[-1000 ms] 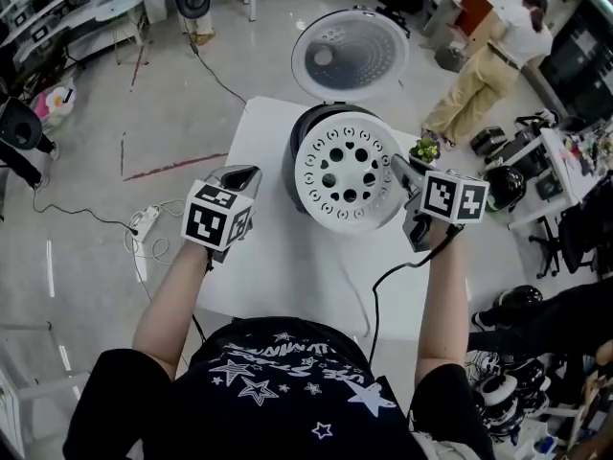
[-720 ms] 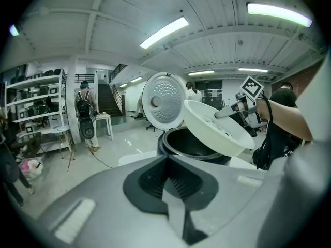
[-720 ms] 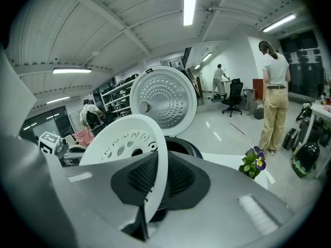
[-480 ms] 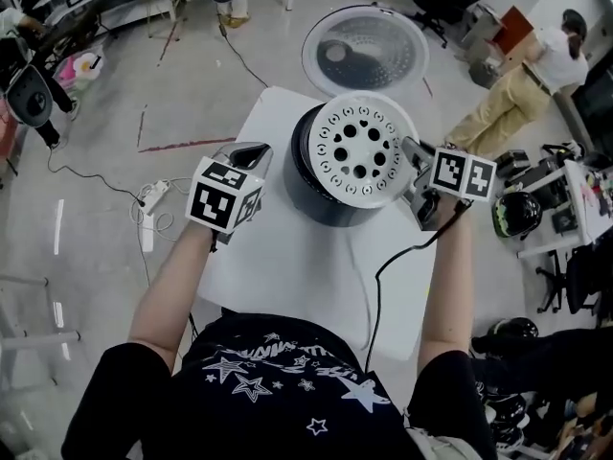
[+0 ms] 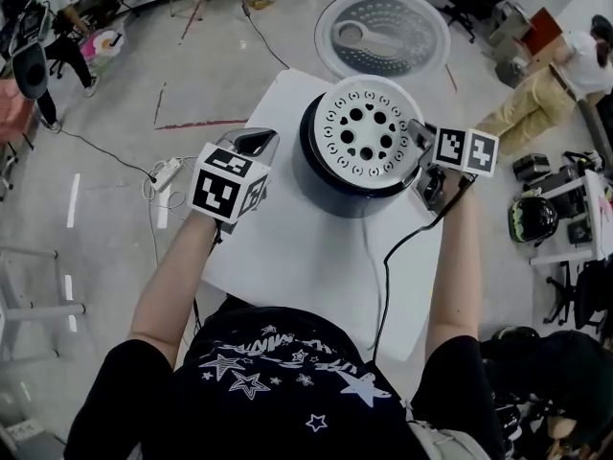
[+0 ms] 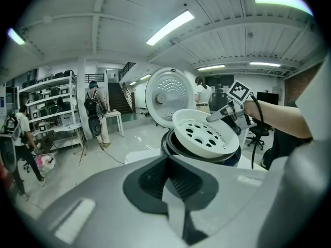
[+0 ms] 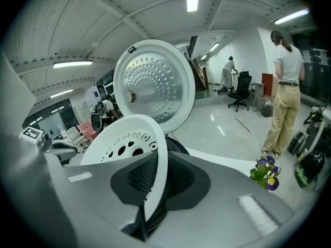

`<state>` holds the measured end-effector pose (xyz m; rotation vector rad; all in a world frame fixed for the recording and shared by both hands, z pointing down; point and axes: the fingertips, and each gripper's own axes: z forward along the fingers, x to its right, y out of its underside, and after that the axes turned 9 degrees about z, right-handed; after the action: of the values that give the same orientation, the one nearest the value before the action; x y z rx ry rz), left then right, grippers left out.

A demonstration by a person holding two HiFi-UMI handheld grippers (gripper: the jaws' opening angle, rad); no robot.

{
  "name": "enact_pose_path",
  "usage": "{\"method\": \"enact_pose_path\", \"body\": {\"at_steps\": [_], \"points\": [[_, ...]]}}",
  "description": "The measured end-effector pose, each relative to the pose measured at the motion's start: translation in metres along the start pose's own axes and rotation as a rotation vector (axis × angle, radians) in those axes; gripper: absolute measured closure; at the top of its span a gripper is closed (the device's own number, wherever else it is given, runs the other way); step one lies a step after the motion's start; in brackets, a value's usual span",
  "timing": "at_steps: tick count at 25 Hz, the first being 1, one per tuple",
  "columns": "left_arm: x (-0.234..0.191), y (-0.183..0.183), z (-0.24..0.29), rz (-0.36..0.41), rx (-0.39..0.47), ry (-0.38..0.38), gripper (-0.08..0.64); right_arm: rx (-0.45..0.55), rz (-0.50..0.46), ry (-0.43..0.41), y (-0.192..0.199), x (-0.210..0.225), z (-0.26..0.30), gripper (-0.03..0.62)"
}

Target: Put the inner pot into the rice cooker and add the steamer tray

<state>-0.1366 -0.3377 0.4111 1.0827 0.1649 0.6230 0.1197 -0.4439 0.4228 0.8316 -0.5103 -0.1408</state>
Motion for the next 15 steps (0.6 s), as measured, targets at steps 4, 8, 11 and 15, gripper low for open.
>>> {"method": "enact_pose_path", "body": {"at_steps": [4,8,11,15], "points": [[0.006,-0.004,-0.002,-0.007,-0.020,-0.002,0.554,-0.033,-0.046,0.025,-0.001,0.000,0.004,0.529],[0.009,-0.011,0.002,-0.008,-0.037,0.004,0.554,-0.035,-0.049,0.053,-0.006,0.007,0.006,0.526],[0.009,-0.007,0.002,-0.006,-0.043,0.007,0.554,-0.022,-0.082,0.078,-0.004,0.006,0.008,0.511],[0.012,0.003,0.002,-0.009,-0.043,0.012,0.554,-0.018,-0.185,0.139,0.004,0.004,0.011,0.493]]}}
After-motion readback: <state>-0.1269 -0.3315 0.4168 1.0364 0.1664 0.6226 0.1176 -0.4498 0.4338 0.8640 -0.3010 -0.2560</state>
